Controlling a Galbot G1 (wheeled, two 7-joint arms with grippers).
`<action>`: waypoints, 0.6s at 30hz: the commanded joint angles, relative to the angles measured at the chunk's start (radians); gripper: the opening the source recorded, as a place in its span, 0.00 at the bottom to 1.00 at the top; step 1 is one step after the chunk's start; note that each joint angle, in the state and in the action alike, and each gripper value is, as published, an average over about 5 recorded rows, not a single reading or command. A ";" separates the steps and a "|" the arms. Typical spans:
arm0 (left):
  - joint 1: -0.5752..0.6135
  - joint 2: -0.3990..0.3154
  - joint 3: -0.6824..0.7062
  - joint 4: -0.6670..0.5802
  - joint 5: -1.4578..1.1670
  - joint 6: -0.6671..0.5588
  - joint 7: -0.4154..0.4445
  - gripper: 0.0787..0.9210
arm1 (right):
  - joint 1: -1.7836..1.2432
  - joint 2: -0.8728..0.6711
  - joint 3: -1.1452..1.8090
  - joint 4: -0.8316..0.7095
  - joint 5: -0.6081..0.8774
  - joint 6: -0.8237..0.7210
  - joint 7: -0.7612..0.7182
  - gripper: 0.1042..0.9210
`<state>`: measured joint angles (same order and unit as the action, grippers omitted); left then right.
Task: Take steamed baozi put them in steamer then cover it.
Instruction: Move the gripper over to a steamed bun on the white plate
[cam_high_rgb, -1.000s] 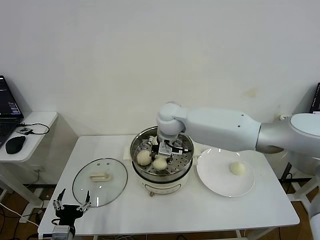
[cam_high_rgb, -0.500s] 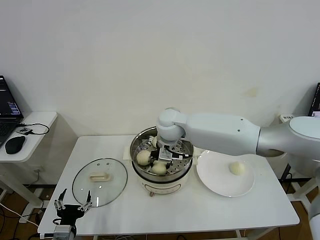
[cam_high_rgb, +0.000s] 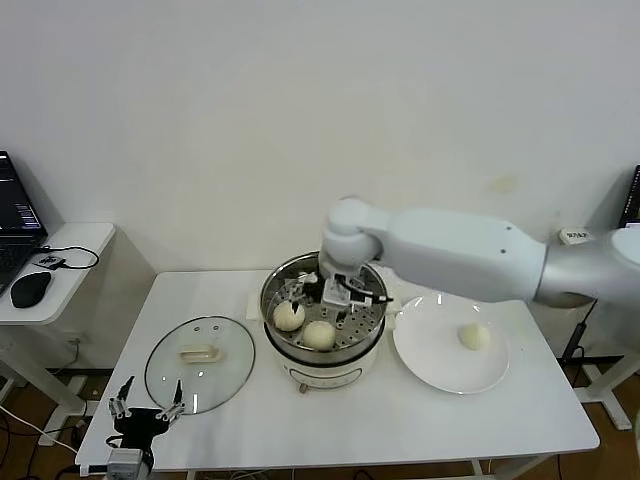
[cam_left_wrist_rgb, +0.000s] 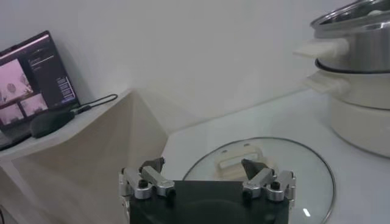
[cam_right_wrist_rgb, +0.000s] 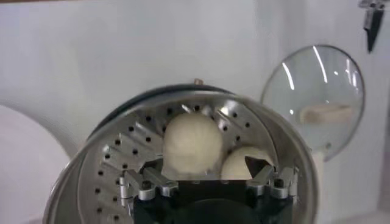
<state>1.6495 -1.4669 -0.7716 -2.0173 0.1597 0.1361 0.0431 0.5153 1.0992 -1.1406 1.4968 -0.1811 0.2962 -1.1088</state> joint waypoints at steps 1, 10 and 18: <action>0.008 0.004 0.002 -0.008 -0.001 0.001 0.002 0.88 | 0.068 -0.204 0.140 0.017 0.244 -0.285 -0.002 0.88; 0.020 0.010 0.024 -0.024 0.003 0.009 0.012 0.88 | -0.074 -0.388 0.252 -0.059 0.404 -0.661 0.011 0.88; 0.024 0.016 0.028 -0.022 0.017 0.009 0.015 0.88 | -0.259 -0.432 0.384 -0.168 0.255 -0.676 -0.037 0.88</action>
<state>1.6717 -1.4519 -0.7481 -2.0382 0.1697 0.1448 0.0563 0.4171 0.7804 -0.9016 1.4147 0.0929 -0.2066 -1.1153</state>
